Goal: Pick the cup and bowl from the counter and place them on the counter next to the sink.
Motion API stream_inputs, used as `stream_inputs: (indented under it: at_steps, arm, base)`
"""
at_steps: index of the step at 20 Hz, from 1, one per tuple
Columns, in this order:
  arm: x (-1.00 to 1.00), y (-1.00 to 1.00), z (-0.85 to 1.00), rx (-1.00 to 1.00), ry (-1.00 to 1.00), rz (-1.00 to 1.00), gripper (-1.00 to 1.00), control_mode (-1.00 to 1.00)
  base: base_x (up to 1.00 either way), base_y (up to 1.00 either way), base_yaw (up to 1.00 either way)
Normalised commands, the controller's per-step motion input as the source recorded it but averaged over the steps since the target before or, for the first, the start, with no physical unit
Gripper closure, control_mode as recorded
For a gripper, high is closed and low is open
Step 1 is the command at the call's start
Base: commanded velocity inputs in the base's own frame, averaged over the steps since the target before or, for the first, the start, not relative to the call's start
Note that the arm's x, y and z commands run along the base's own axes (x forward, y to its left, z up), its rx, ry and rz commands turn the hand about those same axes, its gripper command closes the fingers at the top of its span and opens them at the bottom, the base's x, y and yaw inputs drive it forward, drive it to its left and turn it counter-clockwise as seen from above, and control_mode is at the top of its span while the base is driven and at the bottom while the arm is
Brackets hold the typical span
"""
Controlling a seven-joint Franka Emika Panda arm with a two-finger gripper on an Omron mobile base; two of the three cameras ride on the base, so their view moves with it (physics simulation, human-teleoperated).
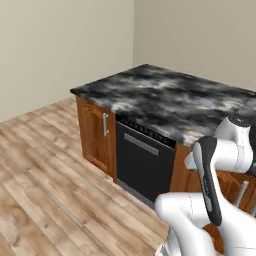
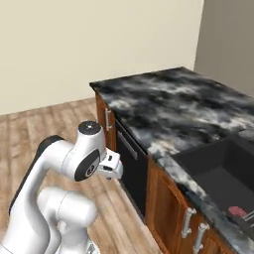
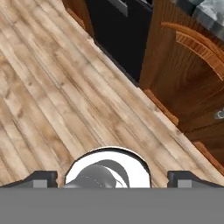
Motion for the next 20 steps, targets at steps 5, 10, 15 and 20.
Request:
stream_inputs:
  at_steps: [5, 10, 15, 20]
  arm:
    - [0.0, 0.0, 0.0, 0.0, 0.0, 0.0, -1.0, 1.0]
    - [0.0, 0.0, 0.0, 0.0, 0.0, 0.0, -1.0, 1.0]
    - [0.0, 0.0, 0.0, 0.0, 0.0, 0.0, -1.0, 1.0]
    - [0.0, 0.0, 0.0, 0.0, 0.0, 0.0, -1.0, 1.0]
  base:
    - [0.0, 0.12, 1.0]
    - [0.0, 0.09, 1.0]
    - [0.01, 0.04, 1.0]
    - [0.35, 0.0, 0.99]
